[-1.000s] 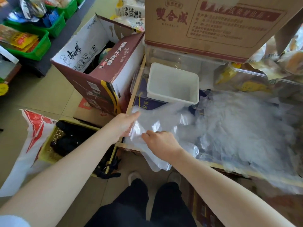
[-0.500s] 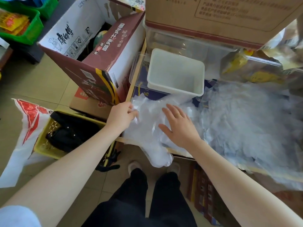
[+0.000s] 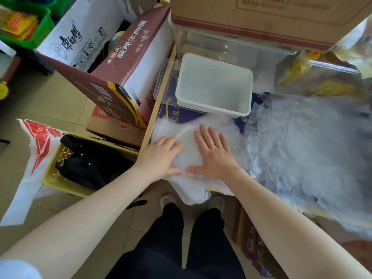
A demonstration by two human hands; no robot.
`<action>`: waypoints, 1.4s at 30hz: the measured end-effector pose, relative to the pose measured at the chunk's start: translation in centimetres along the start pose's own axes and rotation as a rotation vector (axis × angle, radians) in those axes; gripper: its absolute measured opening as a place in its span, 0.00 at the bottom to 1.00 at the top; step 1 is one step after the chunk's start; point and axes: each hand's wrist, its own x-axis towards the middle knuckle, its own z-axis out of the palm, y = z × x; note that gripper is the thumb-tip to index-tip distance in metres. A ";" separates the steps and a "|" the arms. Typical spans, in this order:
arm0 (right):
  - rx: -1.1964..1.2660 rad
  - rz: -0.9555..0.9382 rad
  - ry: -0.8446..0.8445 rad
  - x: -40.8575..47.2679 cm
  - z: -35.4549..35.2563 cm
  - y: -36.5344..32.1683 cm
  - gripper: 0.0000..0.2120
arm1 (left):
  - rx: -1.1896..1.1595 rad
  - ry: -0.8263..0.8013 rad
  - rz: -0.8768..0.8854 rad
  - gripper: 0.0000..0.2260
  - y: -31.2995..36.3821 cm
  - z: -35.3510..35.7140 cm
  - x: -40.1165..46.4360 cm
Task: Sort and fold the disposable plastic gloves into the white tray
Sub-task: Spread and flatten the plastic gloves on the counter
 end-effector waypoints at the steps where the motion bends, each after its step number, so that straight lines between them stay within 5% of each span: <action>1: 0.000 0.016 0.011 -0.5 0.1 0.6 0.49 | 0.006 0.003 -0.023 0.35 0.1 0.0 0.0; 5: -0.034 0.115 -0.013 -3.4 0.3 4.0 0.45 | 0.039 -0.045 -0.074 0.35 1.0 -0.5 0.2; 8: 0.081 -0.015 -0.034 -5.1 -1.3 5.5 0.37 | 0.024 -0.150 -0.133 0.36 2.0 -1.3 0.6; 11: 0.235 -0.046 0.243 -6.4 -3.2 7.3 0.29 | 0.027 -0.146 -0.180 0.30 3.1 -2.2 1.1; 14: 0.295 0.275 0.530 -7.5 -3.6 11.7 0.20 | -0.039 0.049 -0.175 0.19 5.2 -3.0 1.6; 19: 0.269 0.754 0.203 -9.9 -2.2 19.9 0.29 | -0.289 0.161 -0.054 0.16 10.2 -3.9 3.3; 25: 0.132 0.606 0.334 -11.7 -1.3 23.0 0.08 | -0.517 0.258 0.017 0.12 15.9 -4.5 6.2; 29: 0.196 0.359 0.606 -12.8 -3.1 23.0 0.06 | -0.706 0.316 -0.001 0.14 19.2 -6.1 8.9; 34: 0.079 -0.013 0.917 -15.0 -6.4 21.3 0.07 | -1.135 0.145 -0.150 0.40 22.9 -9.4 12.0; 35: 0.044 -0.066 0.927 -15.2 -6.6 21.1 0.07 | -1.166 0.148 -0.133 0.38 23.4 -9.8 12.3; 39: 0.028 -0.143 0.804 -15.8 -6.6 21.5 0.13 | -1.292 0.264 -0.004 0.04 24.7 -10.5 12.6; 42: 0.518 0.065 0.760 -16.3 -7.2 21.7 0.26 | -1.348 0.320 0.069 0.06 24.2 -10.8 12.0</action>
